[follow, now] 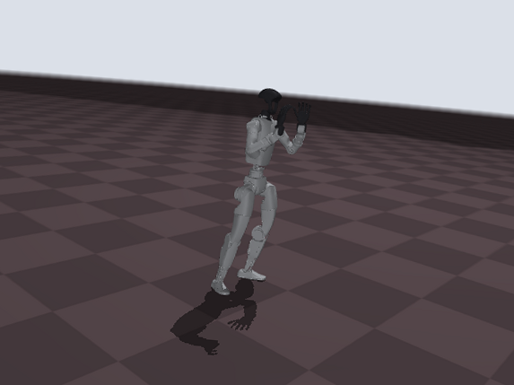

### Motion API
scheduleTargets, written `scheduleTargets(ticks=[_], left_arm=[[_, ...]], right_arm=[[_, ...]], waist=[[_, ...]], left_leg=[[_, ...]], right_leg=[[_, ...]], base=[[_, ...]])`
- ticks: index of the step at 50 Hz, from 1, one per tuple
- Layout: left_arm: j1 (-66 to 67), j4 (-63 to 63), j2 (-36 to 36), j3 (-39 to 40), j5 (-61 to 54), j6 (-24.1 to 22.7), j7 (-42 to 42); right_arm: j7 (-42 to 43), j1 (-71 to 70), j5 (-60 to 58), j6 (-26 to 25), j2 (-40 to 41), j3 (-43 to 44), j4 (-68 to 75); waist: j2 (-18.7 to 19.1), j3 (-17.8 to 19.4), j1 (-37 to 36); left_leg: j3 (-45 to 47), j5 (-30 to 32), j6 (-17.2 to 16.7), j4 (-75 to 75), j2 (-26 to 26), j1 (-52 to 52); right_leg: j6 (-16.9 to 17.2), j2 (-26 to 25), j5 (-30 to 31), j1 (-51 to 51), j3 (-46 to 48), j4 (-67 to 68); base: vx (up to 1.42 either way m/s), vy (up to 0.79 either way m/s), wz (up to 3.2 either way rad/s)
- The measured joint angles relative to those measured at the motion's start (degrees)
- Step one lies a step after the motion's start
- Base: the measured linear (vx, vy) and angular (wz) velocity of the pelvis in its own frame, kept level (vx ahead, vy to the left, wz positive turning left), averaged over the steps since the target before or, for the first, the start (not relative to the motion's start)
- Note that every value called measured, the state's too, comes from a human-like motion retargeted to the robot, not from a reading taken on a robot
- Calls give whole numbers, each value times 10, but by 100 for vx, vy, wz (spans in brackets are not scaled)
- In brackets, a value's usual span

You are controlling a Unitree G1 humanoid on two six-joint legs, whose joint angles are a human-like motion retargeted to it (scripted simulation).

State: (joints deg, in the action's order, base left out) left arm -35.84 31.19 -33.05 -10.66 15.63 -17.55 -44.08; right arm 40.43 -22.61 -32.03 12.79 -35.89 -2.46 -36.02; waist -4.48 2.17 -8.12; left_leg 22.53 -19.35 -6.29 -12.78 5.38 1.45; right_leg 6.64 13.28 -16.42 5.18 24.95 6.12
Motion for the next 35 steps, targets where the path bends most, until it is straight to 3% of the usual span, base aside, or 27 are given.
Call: scheduleTargets(ticks=[19, 27, 32, 35], left_arm=[[26, 26, -36, 31, 43, 20, -40], [69, 44, -47, 38, 53, 31, -82], [91, 37, -24, 38, 36, 36, -90], [98, 32, 5, 36, 69, 65, -134]], right_arm=[[49, 67, -21, -2, -5, 69, -24], [71, 131, -11, 4, 3, 79, -46], [36, 159, 25, 4, 23, 54, -46], [85, 173, -1, -12, 31, 56, -62]], waist=[[8, 11, 18], [22, 42, 52], [23, 68, 51], [19, 95, 44]], left_leg=[[31, 29, 7, 38, 15, 16], [38, 39, 17, 28, 57, 3], [50, 44, 22, 2, 81, -18], [51, 37, 31, -42, 92, -47]], right_leg=[[1, -23, 3, -20, -37, -1], [25, -46, -45, -81, -181, 94], [-6, 4, -50, -96, -116, 106], [-18, 30, -46, -95, -81, 87]], base=[[0, -6, -13], [-5, -19, -14], [-5, -29, -30], [-8, -35, -17]])
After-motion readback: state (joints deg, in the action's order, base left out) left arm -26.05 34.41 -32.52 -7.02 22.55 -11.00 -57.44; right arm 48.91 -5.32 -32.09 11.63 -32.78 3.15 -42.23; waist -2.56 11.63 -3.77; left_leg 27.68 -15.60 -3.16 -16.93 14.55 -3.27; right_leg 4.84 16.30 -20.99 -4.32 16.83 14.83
